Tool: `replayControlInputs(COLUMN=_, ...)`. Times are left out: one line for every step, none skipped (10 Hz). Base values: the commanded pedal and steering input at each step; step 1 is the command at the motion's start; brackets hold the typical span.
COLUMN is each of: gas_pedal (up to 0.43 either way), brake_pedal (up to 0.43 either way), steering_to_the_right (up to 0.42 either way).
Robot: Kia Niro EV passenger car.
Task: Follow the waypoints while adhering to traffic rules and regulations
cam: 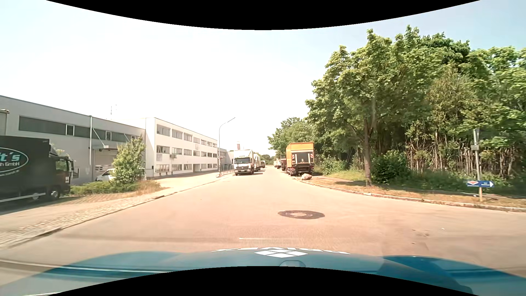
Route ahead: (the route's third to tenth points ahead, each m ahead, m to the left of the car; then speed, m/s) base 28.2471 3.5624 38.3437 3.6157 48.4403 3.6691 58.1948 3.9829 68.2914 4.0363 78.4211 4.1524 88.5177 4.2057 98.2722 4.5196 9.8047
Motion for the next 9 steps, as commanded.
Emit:
replayControlInputs(gas_pedal=0.15, brake_pedal=0.0, steering_to_the_right=-0.003)
replayControlInputs(gas_pedal=0.15, brake_pedal=0.0, steering_to_the_right=-0.001)
replayControlInputs(gas_pedal=0.15, brake_pedal=0.0, steering_to_the_right=-0.001)
replayControlInputs(gas_pedal=0.15, brake_pedal=0.0, steering_to_the_right=-0.001)
replayControlInputs(gas_pedal=0.15, brake_pedal=0.0, steering_to_the_right=-0.001)
replayControlInputs(gas_pedal=0.15, brake_pedal=0.0, steering_to_the_right=-0.001)
replayControlInputs(gas_pedal=0.15, brake_pedal=0.0, steering_to_the_right=0.0)
replayControlInputs(gas_pedal=0.15, brake_pedal=0.0, steering_to_the_right=0.0)
replayControlInputs(gas_pedal=0.15, brake_pedal=0.0, steering_to_the_right=0.0)
